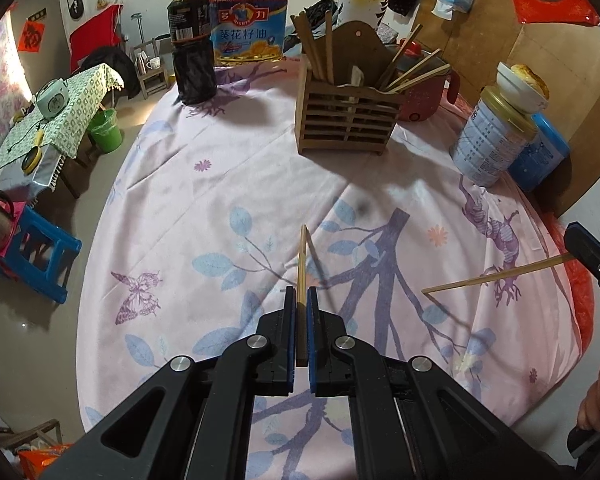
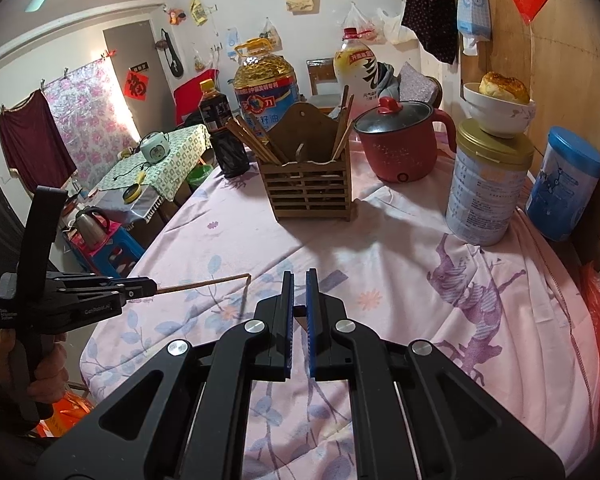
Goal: Organize utensils
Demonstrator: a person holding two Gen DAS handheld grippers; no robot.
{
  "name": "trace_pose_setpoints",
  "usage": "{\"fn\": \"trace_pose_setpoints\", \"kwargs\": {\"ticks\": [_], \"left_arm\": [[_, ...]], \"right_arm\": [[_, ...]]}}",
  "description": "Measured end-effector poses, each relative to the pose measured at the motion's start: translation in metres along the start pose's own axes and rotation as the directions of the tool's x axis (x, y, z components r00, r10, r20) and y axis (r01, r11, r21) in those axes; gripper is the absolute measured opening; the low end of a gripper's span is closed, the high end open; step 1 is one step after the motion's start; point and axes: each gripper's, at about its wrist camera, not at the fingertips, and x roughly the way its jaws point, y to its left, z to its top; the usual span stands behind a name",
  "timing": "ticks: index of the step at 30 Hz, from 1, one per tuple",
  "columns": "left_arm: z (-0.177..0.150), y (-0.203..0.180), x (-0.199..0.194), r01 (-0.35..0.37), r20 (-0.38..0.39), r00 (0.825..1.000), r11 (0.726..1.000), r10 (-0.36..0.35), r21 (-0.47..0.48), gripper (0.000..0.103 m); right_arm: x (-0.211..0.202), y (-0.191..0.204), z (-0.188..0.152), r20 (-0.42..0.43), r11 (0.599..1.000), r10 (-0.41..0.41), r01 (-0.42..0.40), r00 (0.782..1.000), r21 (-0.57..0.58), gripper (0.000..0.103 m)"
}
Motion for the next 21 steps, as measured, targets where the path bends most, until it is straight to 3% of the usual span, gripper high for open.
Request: {"fn": "trace_pose_setpoints", "kwargs": {"ticks": [9, 13, 17, 21], "left_arm": [[-0.001, 0.01, -0.021, -0.01, -0.052, 0.999, 1.0, 0.011, 0.013, 0.005], [0.017, 0.009, -0.019, 0.026, -0.145, 0.989, 1.0, -0.024, 0.009, 0.005], [0.038, -0.001, -0.003, 0.012, -0.23, 0.973, 0.998, 0.002, 0.059, 0.005], [0.058, -0.018, 0.002, -0.013, -0.224, 0.974, 0.99, 0.046, 0.143, 0.006]], "right_arm": [[0.001, -0.005, 0.003, 0.007, 1.0, 0.0, -0.001, 1.0, 0.027, 0.007], [0.004, -0.006, 0.006, 0.006, 1.0, 0.003, -0.004, 1.0, 0.019, 0.007], [0.006, -0.008, 0.01, 0.008, 1.0, 0.007, -0.007, 1.0, 0.026, 0.007], [0.008, -0.009, 0.011, 0.012, 1.0, 0.008, -0.008, 1.0, 0.027, 0.007]]}}
